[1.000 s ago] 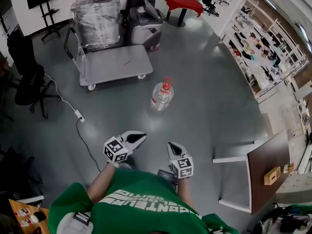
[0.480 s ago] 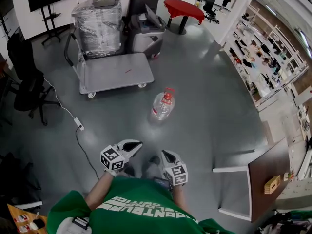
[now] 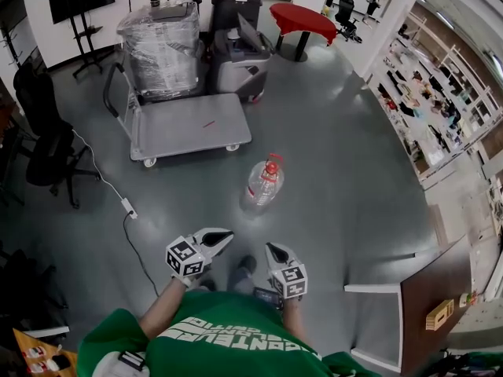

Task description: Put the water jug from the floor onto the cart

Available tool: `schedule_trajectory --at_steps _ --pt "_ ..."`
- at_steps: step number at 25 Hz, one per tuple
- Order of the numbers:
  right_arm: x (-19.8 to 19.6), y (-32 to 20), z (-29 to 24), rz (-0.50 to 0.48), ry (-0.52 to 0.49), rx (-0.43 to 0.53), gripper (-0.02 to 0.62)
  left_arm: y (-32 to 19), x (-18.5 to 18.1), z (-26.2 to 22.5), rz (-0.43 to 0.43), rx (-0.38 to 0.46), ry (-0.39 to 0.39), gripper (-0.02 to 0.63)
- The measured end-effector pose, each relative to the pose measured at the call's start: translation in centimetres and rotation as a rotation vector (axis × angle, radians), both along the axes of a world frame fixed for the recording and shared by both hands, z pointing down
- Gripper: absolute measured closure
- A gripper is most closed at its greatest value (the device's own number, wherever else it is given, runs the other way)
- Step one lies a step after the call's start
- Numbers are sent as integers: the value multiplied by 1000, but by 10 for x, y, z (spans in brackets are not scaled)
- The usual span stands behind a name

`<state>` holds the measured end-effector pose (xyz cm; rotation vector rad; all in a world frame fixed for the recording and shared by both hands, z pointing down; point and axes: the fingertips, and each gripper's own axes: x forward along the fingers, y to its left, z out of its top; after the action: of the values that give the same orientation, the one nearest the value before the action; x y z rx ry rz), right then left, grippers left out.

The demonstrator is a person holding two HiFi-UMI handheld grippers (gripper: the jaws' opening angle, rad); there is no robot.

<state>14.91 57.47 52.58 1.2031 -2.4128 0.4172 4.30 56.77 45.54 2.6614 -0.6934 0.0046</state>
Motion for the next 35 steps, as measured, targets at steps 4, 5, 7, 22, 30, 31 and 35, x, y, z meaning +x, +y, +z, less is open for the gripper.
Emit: schedule_trajectory --at_steps 4,5,7,22,30,31,35 --pt "19 -37 -3 -15 6 14 601 -32 21 -12 -5 25 -1 594" --pt "23 -47 -5 -17 3 23 601 -40 26 -14 -6 30 -4 595" --pt "33 -67 -8 -20 -3 31 601 -55 36 -15 -10 33 -10 594" --pt "115 -156 8 -35 -6 18 601 -127 110 -1 -28 16 -31 595" --pt "115 -168 27 -44 -13 -40 601 -149 108 11 -51 -26 -33 595" --pt "113 -170 27 -47 -11 -43 601 -153 107 12 -50 -32 -30 595" --pt "107 -187 23 -34 -2 -50 601 -171 107 16 -16 -49 -29 594"
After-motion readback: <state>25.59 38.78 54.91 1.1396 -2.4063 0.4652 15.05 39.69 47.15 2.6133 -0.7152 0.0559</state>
